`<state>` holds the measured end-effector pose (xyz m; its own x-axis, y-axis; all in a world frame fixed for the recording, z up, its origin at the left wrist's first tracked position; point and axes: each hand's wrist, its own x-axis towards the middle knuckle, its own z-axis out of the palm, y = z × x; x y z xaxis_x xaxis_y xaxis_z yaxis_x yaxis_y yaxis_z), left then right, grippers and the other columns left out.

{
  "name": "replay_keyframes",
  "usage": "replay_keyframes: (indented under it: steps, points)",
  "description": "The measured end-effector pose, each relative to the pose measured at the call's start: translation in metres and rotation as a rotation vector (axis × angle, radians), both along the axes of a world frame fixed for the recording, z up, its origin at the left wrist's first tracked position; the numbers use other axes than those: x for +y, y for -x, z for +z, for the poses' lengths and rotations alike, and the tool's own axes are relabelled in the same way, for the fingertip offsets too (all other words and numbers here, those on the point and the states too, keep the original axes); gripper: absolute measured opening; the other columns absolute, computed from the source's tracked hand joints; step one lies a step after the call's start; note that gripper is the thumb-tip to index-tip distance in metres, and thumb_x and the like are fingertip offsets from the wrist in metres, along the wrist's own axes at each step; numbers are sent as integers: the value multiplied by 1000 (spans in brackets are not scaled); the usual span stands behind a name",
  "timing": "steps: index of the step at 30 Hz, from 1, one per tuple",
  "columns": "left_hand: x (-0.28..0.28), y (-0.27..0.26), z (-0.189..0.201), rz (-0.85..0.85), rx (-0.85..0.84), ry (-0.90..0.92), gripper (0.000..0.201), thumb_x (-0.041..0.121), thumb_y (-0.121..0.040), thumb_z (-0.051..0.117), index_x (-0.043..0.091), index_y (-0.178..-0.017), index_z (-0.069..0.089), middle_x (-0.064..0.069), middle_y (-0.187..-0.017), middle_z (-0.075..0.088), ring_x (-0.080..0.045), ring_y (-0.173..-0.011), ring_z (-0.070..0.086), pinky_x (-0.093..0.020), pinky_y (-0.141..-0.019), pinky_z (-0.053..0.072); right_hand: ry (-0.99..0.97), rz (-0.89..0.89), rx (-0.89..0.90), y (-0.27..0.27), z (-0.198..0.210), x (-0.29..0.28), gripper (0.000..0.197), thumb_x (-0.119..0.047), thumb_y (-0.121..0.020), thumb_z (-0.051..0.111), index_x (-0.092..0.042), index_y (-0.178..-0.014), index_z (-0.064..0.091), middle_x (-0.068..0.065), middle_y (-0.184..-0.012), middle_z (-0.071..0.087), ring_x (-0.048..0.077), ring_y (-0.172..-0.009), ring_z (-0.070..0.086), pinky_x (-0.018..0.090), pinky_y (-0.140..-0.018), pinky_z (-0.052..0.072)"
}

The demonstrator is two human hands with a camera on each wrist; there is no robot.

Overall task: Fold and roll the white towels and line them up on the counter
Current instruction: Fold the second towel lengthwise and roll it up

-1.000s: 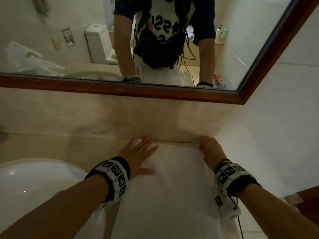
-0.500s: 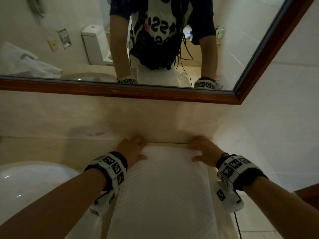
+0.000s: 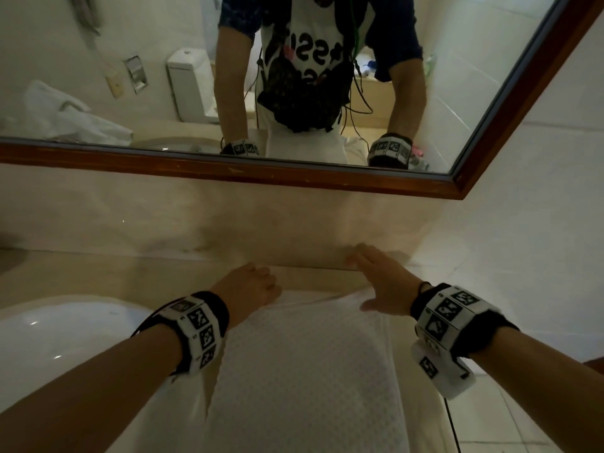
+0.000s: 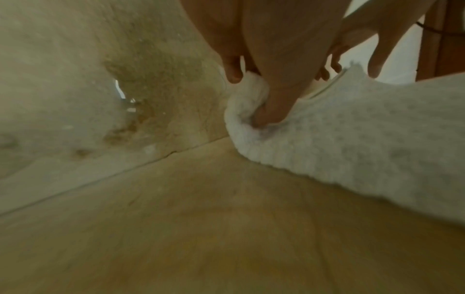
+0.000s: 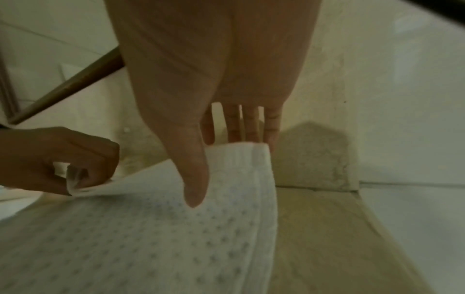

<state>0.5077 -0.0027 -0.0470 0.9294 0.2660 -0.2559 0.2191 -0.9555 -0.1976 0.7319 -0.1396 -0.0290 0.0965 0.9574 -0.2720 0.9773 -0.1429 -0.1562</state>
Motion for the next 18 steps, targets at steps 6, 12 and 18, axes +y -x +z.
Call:
replay_keyframes:
  steps: [6,12,18]
  points:
    - [-2,26,-15,267,-89,475,43,42,-89,40,17,-119,55,0,-118,51,-14,-103,49,-16,-84,33,290,202,-120,37,-13,-9,18,-4,-86,49,-16,-97,42,7,-108,40,21,-91,40,30,-69,32]
    - [7,10,-11,439,-51,598,59,25,-85,66,18,-139,43,-3,-137,45,-19,-117,48,-21,-97,36,266,40,32,35,-5,4,49,-40,-86,61,-17,-125,44,4,-118,38,23,-113,41,38,-97,39]
    - [-11,16,-12,55,-101,153,32,31,-81,62,16,-109,56,-1,-103,60,-19,-97,54,-26,-73,33,161,193,-102,57,-15,-1,44,-12,-89,50,-16,-131,35,8,-126,42,30,-110,48,35,-73,38]
